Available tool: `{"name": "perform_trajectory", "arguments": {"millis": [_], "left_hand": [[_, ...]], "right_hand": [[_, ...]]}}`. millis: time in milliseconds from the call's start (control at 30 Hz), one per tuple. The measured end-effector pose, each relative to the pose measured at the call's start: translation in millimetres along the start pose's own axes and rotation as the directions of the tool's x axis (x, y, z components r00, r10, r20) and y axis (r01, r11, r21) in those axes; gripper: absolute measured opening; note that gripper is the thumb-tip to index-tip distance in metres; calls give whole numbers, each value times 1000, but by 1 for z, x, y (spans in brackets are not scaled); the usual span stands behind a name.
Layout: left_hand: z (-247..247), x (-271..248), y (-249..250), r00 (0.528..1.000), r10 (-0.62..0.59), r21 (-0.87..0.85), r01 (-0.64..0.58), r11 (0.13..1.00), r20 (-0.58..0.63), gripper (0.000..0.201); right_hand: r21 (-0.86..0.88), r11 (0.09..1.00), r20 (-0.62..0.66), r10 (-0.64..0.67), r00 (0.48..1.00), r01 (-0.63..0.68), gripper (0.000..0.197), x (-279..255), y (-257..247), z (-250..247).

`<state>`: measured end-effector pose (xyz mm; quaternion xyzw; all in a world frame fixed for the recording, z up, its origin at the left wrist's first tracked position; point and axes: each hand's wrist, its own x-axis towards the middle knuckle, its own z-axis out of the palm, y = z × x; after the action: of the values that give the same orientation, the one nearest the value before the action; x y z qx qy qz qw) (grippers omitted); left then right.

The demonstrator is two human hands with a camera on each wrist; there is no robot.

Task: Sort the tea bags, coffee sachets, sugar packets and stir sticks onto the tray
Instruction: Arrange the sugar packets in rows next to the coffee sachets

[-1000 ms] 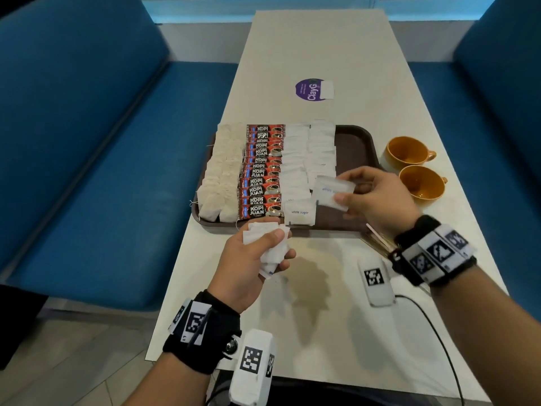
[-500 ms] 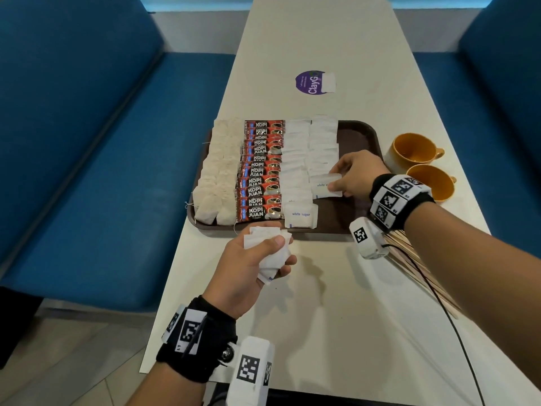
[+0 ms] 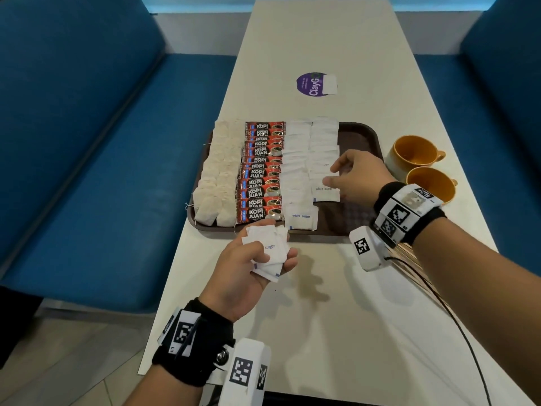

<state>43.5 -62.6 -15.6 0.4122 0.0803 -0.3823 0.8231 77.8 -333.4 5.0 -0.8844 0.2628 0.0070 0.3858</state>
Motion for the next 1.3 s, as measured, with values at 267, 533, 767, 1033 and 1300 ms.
{"name": "perform_trajectory", "arguments": {"millis": [267,533,767,1033,1300], "left_hand": [[10,-7,0,993,6,34,-10,999,117,69],[20,-20,-4,991,61,236,-89,968,123,50],[26,-23,-6,995,102,304,-91,948,-21,46],[24,-21,-3,995,58,216,-41,975,-76,16],[21,-19,-5,1000,7,225,-3,974,-18,50]], "right_hand": [[300,944,138,-185,973,137,21,-94,-28,7],[392,914,245,-216,945,107,27,-124,-12,8],[453,889,252,-202,947,69,13,-130,-4,0],[585,808,261,-109,959,-67,12,-134,3,6],[541,841,285,-169,944,-13,23,-128,3,6]]}}
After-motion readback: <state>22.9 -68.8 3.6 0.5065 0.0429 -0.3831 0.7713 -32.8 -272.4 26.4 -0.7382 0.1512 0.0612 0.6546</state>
